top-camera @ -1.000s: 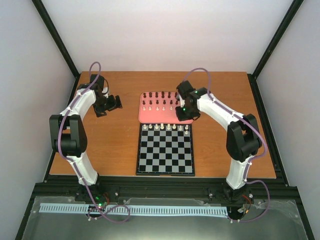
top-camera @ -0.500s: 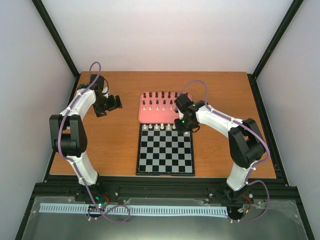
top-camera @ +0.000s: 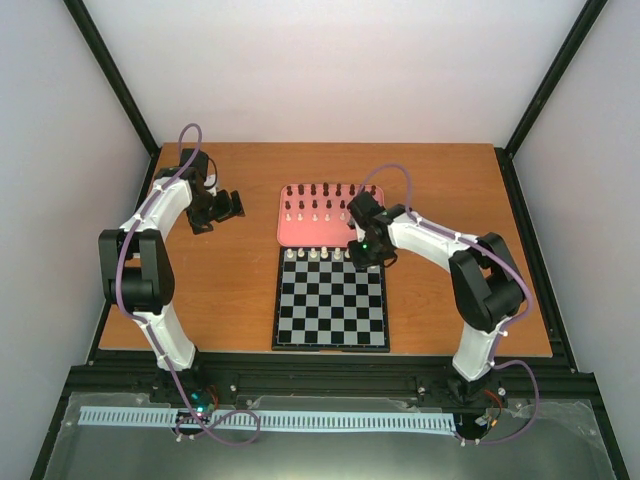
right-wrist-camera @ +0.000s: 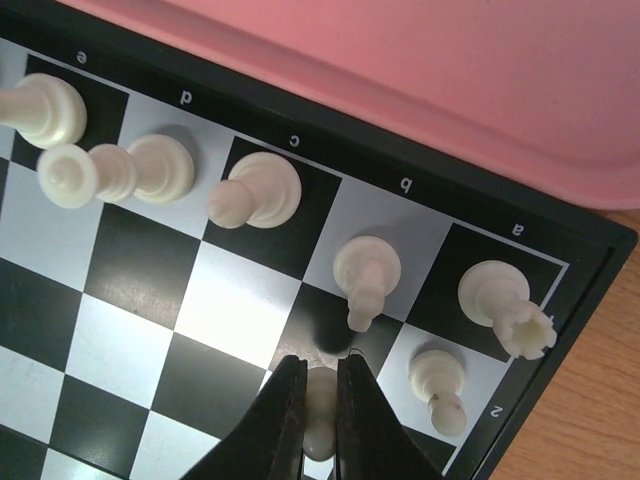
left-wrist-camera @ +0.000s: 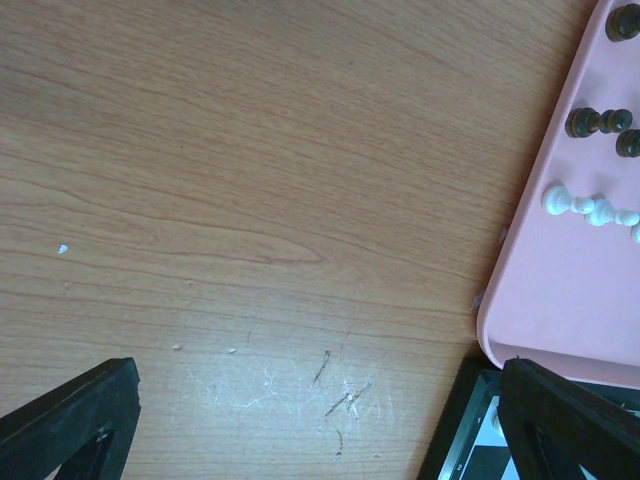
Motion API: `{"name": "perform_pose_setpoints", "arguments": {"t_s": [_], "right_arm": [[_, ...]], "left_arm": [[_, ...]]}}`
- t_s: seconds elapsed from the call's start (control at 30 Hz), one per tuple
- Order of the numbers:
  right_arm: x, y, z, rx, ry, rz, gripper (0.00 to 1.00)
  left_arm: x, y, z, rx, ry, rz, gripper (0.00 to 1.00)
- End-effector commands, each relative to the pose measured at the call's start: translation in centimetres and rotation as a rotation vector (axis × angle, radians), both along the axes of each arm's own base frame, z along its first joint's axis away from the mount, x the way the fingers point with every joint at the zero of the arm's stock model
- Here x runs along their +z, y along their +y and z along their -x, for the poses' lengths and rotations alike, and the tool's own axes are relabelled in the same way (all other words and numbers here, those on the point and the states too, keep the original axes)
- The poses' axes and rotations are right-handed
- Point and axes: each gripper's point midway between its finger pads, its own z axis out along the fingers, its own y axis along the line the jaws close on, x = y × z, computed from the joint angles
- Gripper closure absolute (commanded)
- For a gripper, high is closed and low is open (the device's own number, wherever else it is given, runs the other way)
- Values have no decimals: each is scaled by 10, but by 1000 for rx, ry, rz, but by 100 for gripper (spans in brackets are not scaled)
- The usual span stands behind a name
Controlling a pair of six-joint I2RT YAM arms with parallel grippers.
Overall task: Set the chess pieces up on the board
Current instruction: Place the chess piece on the chessboard.
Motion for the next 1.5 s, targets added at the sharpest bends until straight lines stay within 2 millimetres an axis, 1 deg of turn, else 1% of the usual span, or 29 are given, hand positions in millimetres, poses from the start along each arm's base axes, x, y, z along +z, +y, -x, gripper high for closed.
{"name": "perform_pose_setpoints", "arguments": {"t_s": [0.0, 0.33, 0.77, 0.97, 1.03, 1.13, 1.2, 1.3, 1.4, 1.47], "right_arm": [[-9, 3, 2, 2, 13, 6, 93], [-16, 3, -2, 3, 19, 22, 92], [-19, 4, -6, 5, 17, 31, 89], [-19, 4, -1, 13, 34, 22, 82], [-18, 3, 2, 13, 45, 24, 82], [-9, 3, 3, 16, 31, 12, 80], [1, 5, 2, 21, 10, -4, 77], [20, 9, -1, 39, -17, -32, 73], [44, 12, -2, 60, -42, -57, 71], [61, 12, -4, 67, -68, -62, 67]], "left_arm": [[11, -1, -4, -6, -30, 0, 0], [11, 0, -4, -7, -32, -3, 0], [12, 0, -4, -9, -32, -3, 0], [12, -1, -5, -9, -32, -1, 0], [11, -1, -4, -9, -29, -1, 0], [11, -1, -4, -8, -29, -1, 0], [11, -1, -4, -7, -28, 1, 0], [11, -1, -5, -9, -31, 0, 0], [11, -1, -5, -8, -29, 2, 0], [11, -1, -4, -9, -30, 2, 0]]}}
